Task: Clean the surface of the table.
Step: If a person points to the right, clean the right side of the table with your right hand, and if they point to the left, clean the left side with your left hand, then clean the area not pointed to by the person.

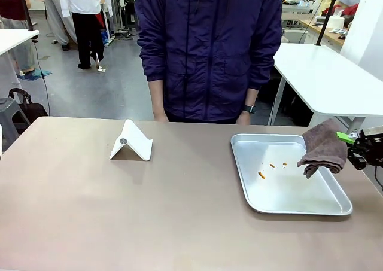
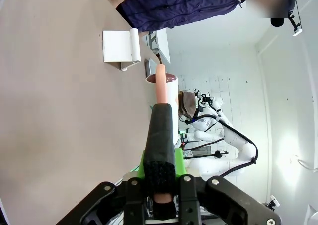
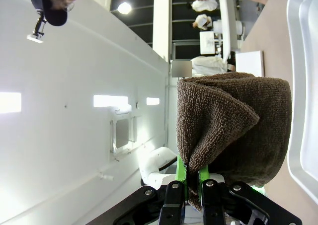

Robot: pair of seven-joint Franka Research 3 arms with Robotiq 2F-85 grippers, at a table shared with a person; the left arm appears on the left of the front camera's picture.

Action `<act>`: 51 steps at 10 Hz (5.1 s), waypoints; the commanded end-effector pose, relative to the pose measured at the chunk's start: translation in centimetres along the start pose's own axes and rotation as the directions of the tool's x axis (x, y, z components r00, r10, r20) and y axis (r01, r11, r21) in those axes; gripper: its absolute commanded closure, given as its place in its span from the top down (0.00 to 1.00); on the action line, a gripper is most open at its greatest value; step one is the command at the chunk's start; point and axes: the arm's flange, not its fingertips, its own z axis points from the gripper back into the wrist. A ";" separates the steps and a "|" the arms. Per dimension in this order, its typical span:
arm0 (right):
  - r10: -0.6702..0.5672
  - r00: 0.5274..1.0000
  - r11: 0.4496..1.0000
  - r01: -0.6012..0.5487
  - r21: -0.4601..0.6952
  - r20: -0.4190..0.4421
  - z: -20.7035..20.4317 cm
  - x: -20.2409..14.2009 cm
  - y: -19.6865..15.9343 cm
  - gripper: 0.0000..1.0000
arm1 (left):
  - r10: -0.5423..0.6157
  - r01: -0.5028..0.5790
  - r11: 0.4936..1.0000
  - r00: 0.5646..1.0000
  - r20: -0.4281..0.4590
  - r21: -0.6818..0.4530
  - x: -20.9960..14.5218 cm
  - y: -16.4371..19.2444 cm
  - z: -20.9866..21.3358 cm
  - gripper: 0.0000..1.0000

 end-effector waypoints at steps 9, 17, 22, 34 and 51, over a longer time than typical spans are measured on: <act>0.004 1.000 1.000 -0.004 0.006 -0.013 0.0 -0.2 0.3 0.00 | -0.007 0.007 1.000 1.000 -0.010 -0.001 -0.2 -0.5 0.0 0.22; 0.240 0.971 0.749 -0.193 -0.634 -0.012 -6.3 6.9 3.5 0.10 | -0.007 0.007 1.000 1.000 -0.010 -0.001 -0.2 -0.5 0.0 0.22; 0.246 0.963 0.562 -0.234 -0.793 -0.109 -5.8 9.3 2.7 0.10 | -0.007 0.007 1.000 1.000 -0.010 -0.001 -0.2 -0.5 0.0 0.22; 0.088 0.925 0.598 -0.346 -0.723 -0.370 -15.3 10.3 -7.0 0.10 | -0.007 0.007 1.000 1.000 -0.010 -0.001 -0.2 -0.5 0.0 0.22; 0.148 0.972 0.511 -0.232 -0.828 -0.181 -11.4 11.5 -8.5 0.10 | -0.007 0.007 1.000 1.000 -0.010 -0.001 -0.2 -0.5 0.0 0.22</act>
